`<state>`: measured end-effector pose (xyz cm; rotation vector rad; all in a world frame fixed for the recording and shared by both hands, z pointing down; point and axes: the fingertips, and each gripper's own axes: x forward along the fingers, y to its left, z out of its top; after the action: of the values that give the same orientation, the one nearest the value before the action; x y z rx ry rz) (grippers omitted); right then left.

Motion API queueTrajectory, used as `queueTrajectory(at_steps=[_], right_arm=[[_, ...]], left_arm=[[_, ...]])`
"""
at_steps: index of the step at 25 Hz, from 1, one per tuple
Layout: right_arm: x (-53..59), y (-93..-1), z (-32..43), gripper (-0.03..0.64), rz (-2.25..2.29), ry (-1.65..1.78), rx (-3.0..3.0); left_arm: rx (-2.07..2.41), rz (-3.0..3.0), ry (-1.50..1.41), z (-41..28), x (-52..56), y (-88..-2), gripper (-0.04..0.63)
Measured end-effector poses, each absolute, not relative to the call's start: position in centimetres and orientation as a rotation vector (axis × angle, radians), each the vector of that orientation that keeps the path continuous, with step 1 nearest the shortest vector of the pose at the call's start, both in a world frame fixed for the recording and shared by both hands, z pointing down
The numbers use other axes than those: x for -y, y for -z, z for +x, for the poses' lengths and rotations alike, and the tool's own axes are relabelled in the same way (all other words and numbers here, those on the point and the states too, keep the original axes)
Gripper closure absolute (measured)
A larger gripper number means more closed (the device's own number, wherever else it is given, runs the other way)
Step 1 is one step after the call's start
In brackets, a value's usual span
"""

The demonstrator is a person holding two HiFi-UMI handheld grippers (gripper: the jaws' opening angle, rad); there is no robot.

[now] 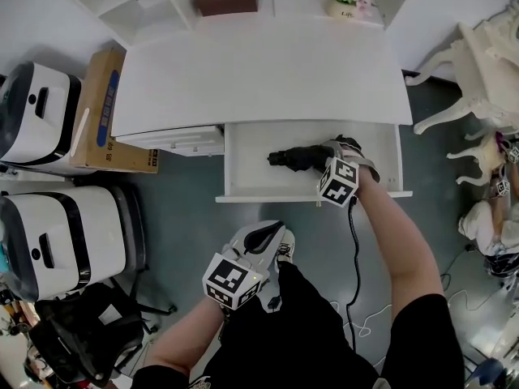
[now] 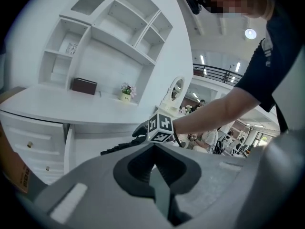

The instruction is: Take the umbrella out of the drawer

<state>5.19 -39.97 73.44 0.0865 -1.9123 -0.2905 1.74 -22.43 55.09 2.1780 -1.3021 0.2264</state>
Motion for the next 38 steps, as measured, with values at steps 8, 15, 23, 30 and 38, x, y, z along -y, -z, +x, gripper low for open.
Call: queueTrajectory(at_steps=[8,15,23,30,38], right_arm=[[40.3,-77.3,4.5,0.318,-0.071,0.368,1.788],[40.3,-79.6,4.4,0.297,-0.158,0.334,1.741],[40.5,-81.2,4.2,0.275,-0.188,0.326,1.655],[40.4,-81.6,4.1,0.282,-0.206,0.305,1.621],[40.3,-80.6,4.4,0.308,-0.133,0.362,1.69]], left_arm=[[1.334,2.153,-0.236,0.7,22.3,-55.4,0.595],[1.338,2.126,-0.232,0.4,22.1,-55.5,0.595],[1.343,2.1,-0.217,0.4,21.7,-55.8,0.595],[1.332,2.091,-0.216,0.3,20.9,-56.1,0.595],[1.345,2.091,-0.211,-0.2,19.7,-55.4,0.595]])
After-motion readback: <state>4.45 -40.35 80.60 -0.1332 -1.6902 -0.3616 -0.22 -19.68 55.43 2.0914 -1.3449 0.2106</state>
